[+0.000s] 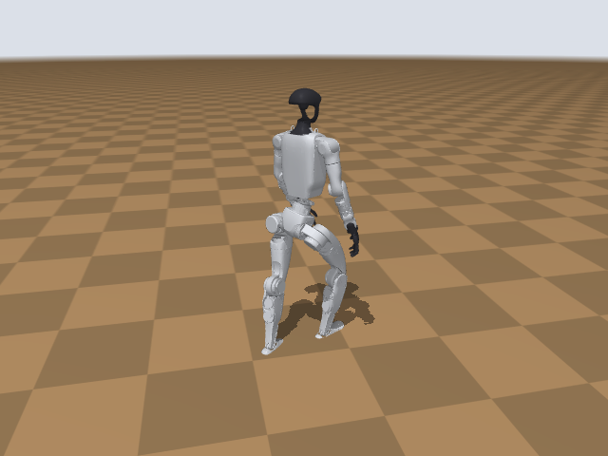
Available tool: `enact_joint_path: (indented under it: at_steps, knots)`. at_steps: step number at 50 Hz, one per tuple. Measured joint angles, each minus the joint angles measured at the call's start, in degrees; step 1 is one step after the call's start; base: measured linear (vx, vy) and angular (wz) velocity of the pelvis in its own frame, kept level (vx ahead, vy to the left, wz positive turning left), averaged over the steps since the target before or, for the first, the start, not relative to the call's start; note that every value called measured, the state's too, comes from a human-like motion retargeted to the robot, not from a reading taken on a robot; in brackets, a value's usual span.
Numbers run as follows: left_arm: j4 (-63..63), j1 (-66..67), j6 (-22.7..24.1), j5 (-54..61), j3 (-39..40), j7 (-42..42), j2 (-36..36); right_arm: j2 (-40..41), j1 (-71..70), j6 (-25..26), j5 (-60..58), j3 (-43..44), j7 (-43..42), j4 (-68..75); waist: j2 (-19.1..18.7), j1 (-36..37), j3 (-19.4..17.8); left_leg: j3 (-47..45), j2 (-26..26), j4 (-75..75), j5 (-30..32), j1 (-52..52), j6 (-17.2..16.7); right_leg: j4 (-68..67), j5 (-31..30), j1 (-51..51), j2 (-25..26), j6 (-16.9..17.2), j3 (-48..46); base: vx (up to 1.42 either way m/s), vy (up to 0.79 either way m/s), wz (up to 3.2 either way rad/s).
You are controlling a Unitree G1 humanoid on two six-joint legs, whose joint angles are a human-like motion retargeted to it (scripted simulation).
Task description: Walk
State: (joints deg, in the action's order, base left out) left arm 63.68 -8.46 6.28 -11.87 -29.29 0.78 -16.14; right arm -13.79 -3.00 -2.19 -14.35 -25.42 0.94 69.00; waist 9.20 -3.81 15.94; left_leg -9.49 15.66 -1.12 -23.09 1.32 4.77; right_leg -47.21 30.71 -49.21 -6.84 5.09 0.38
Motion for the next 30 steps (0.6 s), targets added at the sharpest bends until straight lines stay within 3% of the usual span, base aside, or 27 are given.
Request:
enact_joint_path:
  at_steps: [3,6,8,10,15,20,28,30]
  knots:
    - [1.20,2.00,-0.07,-0.67,0.01,0.59,0.38,-0.06,-0.01,-0.25,-0.09,0.06,-0.72,0.60,0.01,0.64,-0.35,0.53,-1.57,-10.23,-3.02,0.61,-0.62,-2.36,-0.29,3.63,0.87,-1.06,0.34,0.15,-0.08,-0.03]
    - [2.82,4.29,-0.35,-1.36,0.19,0.92,0.39,0.01,-0.19,-0.45,-0.25,-0.16,-1.66,0.75,-0.75,1.31,-1.66,-0.62,-5.95,-31.81,-6.04,5.76,-2.28,-3.89,0.86,8.42,2.66,-2.75,-0.52,0.09,-0.09,0.00]
    - [3.63,5.56,-0.60,-1.97,0.28,0.93,0.03,0.08,-0.59,-0.56,-0.54,-0.50,-2.32,0.41,-2.58,2.17,-2.75,-1.75,-12.00,-50.77,-6.18,11.69,-3.52,-4.32,2.32,11.14,5.56,-4.62,-2.46,0.02,-0.08,-0.24]
    - [3.98,5.62,-0.95,-2.67,0.67,1.02,-0.37,-0.27,-2.26,-0.52,-1.11,-0.82,-2.89,-0.06,-9.47,5.12,-2.33,-0.39,-24.87,-69.75,-6.29,21.05,-4.78,2.60,0.05,13.75,14.62,-7.53,-6.88,0.02,-0.07,-0.81]
    - [3.70,7.23,-1.57,-3.24,0.72,0.24,-1.01,-0.95,-4.67,-0.28,-1.96,-1.82,-4.52,-0.39,-10.13,9.02,-1.85,-1.42,-33.17,-81.92,-8.92,33.20,-0.59,5.82,1.46,16.97,18.21,-8.80,-6.84,0.09,-0.02,-0.39]
    - [3.42,7.78,-1.79,-1.26,2.06,0.22,-1.77,-1.18,-8.01,0.26,-0.83,-1.38,-4.10,-0.92,-6.82,10.12,-1.34,-3.32,-29.87,-69.60,-11.66,42.11,0.26,12.63,1.73,22.01,16.29,-7.63,-5.24,0.16,0.05,-0.05]
    - [5.18,10.44,-1.64,1.33,3.76,0.85,-0.19,-1.05,-8.66,-0.03,-0.87,-1.40,-1.72,-3.31,-2.34,8.47,1.08,-2.64,-16.65,-36.41,-5.07,43.95,-3.08,11.69,5.67,24.05,9.75,-6.37,-3.96,0.21,0.09,0.15]
    - [5.45,10.19,-1.74,1.52,4.06,0.78,-0.06,-0.81,-7.84,-0.13,-1.04,-1.59,-1.45,-3.61,-1.67,7.99,1.80,-2.60,-15.03,-35.55,-4.24,43.81,-2.92,8.50,7.81,23.54,8.45,-6.21,-3.59,0.28,0.11,0.26]
